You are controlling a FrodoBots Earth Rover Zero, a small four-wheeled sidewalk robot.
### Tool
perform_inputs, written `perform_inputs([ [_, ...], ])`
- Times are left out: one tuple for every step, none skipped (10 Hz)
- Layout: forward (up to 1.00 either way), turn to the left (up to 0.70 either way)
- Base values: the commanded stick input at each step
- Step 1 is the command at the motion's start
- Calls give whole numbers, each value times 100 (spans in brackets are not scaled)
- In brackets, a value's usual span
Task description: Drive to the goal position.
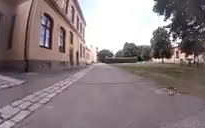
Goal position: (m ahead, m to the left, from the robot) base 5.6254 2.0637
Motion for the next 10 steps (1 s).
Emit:
perform_inputs([
  [85,1],
  [85,-33],
  [85,-33],
  [85,1],
  [85,1],
  [85,1],
  [85,1],
  [85,1],
  [85,1],
  [85,1],
])
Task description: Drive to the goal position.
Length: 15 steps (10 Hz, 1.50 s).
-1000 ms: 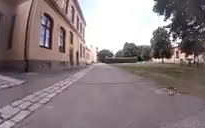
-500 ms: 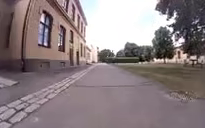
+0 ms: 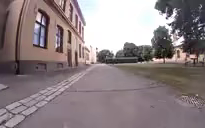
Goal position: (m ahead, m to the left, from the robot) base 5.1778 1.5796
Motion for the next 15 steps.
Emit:
perform_inputs([
  [85,1],
  [85,1],
  [85,1],
  [85,-14],
  [85,-32],
  [85,-22],
  [85,-1],
  [85,1],
  [85,1],
  [85,1],
  [85,1],
  [85,1],
  [85,1],
  [85,1],
  [85,1],
])
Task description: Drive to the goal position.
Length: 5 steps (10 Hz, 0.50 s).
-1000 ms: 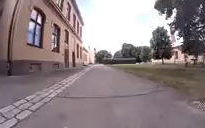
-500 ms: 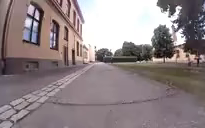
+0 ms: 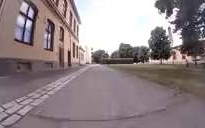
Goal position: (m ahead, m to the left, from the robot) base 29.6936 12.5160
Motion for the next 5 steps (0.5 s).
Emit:
perform_inputs([
  [85,-4],
  [85,-17],
  [85,-25],
  [85,-2],
  [85,0],
])
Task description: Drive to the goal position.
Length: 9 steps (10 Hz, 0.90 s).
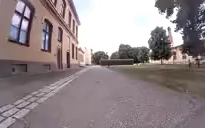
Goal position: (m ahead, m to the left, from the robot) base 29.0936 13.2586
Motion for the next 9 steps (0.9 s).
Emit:
perform_inputs([
  [85,1],
  [85,1],
  [85,1],
  [85,1],
  [85,1],
  [85,1],
  [85,1],
  [85,1],
  [85,1],
])
